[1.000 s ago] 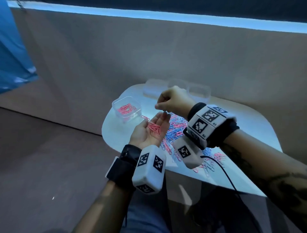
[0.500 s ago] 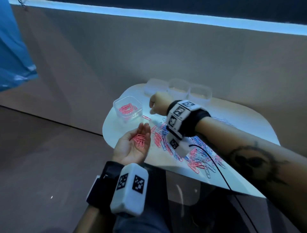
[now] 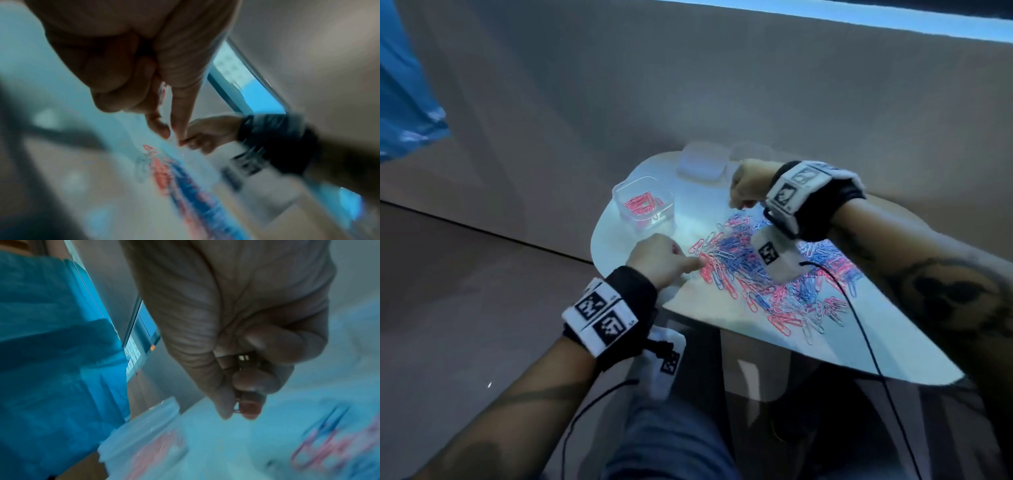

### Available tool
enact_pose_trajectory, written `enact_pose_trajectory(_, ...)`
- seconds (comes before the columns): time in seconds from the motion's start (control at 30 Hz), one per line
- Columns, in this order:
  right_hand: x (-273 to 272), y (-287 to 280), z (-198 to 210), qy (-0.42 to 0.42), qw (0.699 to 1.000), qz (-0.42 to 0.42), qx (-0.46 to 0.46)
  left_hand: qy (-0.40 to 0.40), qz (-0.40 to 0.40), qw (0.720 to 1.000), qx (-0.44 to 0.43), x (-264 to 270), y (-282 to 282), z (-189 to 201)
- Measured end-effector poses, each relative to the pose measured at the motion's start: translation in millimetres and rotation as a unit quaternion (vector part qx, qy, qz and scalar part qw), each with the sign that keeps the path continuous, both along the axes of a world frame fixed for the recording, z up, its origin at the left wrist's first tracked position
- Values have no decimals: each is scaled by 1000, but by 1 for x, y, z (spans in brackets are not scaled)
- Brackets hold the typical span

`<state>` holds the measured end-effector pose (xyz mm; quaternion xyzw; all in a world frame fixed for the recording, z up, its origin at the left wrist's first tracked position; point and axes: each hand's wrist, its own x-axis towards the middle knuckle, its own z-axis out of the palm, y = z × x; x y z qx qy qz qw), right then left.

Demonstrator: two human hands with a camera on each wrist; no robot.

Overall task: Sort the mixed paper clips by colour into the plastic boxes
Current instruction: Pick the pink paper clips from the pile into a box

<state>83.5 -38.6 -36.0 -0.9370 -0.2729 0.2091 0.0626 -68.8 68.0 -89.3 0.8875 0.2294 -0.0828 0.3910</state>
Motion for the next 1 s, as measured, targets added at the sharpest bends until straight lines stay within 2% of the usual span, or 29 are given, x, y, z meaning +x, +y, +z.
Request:
enact_pose_trajectory(0.1,-4,-37,20,11,999,-27,23,40,-28,992,114,9,-18,2)
enact_pose_trajectory(0.23,-19,-71,21,17,995,-56,85,67,-24,979,192,18,-37,7)
enact_pose_trajectory(0.33,-25,-85,17,13,992,-61,111,68,-23,977,203,26,-42,11)
enact_pose_trajectory(0.43,-31,-90,14,24,988,-68,137,55,-9,982,179,30,-39,7)
enact_pose_trajectory(0.57,-38,-95,14,43,981,-72,175,23,13,994,103,32,-29,3)
enact_pose_trajectory(0.67,-40,-97,14,75,972,-86,204,5,46,999,-7,30,-23,4)
enact_pose_trajectory(0.77,-43,-99,12,111,956,-112,247,8,88,988,-125,30,-16,5)
enact_pose_trajectory(0.9,-52,-97,6,178,901,-148,367,-3,108,954,-279,33,-20,10)
enact_pose_trajectory(1.0,-62,-92,1,233,862,-154,423,-52,84,940,-327,31,-33,13)
